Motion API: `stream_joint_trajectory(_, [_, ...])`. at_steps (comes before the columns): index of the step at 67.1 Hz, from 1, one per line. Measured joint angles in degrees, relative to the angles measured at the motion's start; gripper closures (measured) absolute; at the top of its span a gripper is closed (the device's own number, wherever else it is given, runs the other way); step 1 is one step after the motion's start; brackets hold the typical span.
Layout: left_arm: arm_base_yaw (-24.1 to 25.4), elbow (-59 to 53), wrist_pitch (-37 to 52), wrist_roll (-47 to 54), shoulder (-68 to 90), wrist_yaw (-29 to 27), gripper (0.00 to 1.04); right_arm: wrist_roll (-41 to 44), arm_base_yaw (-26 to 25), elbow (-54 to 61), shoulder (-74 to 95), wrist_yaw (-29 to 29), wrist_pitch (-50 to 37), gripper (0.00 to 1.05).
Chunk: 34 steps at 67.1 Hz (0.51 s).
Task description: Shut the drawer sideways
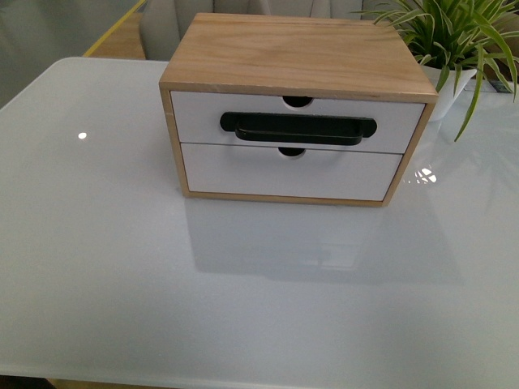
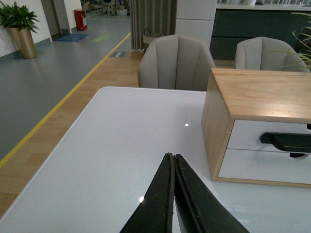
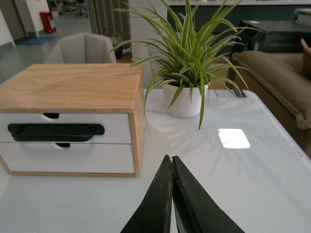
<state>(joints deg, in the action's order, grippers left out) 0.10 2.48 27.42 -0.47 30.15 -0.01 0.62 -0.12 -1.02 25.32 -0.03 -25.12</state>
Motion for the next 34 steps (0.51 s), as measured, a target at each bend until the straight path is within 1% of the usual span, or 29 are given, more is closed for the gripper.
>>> stream_joint_trajectory(2, [0.0, -1.2, 1.5, 0.0, -0.4, 0.0, 1.03, 0.0, 0.0, 0.0, -1.3, 0.1, 1.3, 1.03])
stream_joint_trajectory(5, [0.0, -1.6, 0.8, 0.0, -1.2, 0.0, 1.03, 0.0, 0.0, 0.0, -3.1, 0.0, 2.9, 1.03])
stream_joint_trajectory(25, [0.0, -1.6, -9.3, 0.1, -12.2, 0.0, 1.03, 0.0, 0.0, 0.0, -11.4, 0.1, 11.2, 1.03])
stream_joint_trajectory(34, [0.0, -1.6, -12.5, 0.1, -15.3, 0.0, 1.03, 0.0, 0.0, 0.0, -13.9, 0.1, 13.6, 1.03])
